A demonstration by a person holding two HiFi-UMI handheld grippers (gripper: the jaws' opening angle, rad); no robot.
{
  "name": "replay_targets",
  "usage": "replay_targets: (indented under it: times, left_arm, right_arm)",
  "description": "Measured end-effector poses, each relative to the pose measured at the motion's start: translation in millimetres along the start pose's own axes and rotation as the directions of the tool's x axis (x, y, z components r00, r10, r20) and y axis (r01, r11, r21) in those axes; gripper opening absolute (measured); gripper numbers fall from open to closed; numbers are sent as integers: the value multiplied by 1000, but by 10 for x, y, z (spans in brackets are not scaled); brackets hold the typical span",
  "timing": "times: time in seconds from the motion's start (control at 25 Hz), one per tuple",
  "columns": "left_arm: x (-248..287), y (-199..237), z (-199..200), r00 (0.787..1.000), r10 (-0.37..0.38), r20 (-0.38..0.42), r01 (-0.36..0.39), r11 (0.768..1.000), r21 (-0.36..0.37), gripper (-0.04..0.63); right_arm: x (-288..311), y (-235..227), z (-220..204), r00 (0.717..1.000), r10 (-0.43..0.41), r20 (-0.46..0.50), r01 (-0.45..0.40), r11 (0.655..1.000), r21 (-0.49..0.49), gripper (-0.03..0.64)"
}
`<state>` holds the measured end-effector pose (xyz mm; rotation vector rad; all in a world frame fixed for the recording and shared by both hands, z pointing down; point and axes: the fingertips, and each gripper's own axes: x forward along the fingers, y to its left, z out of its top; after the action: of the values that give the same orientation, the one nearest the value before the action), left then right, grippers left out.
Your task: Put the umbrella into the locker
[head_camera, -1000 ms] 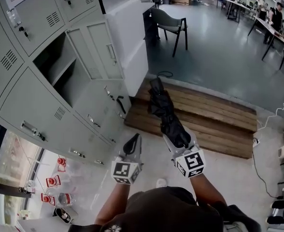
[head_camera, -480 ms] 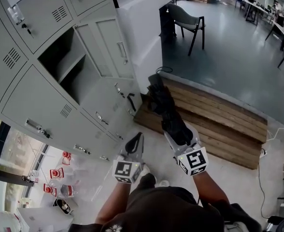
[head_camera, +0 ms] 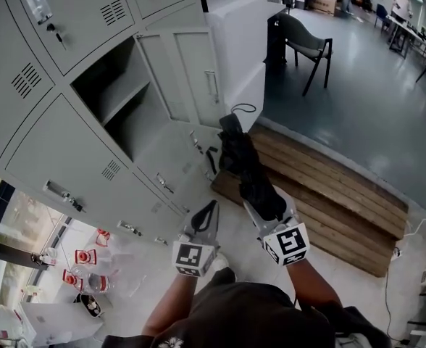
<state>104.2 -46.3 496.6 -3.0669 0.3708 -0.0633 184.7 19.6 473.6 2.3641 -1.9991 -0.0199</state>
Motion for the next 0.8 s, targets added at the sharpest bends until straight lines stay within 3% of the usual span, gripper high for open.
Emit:
replay_targets:
  times: [0.8]
  left_arm:
    - [107, 1830, -95, 984, 180, 6, -180, 983, -27, 5]
  right_arm:
    - [1761, 588, -108, 980, 192, -49, -191, 981, 14, 236]
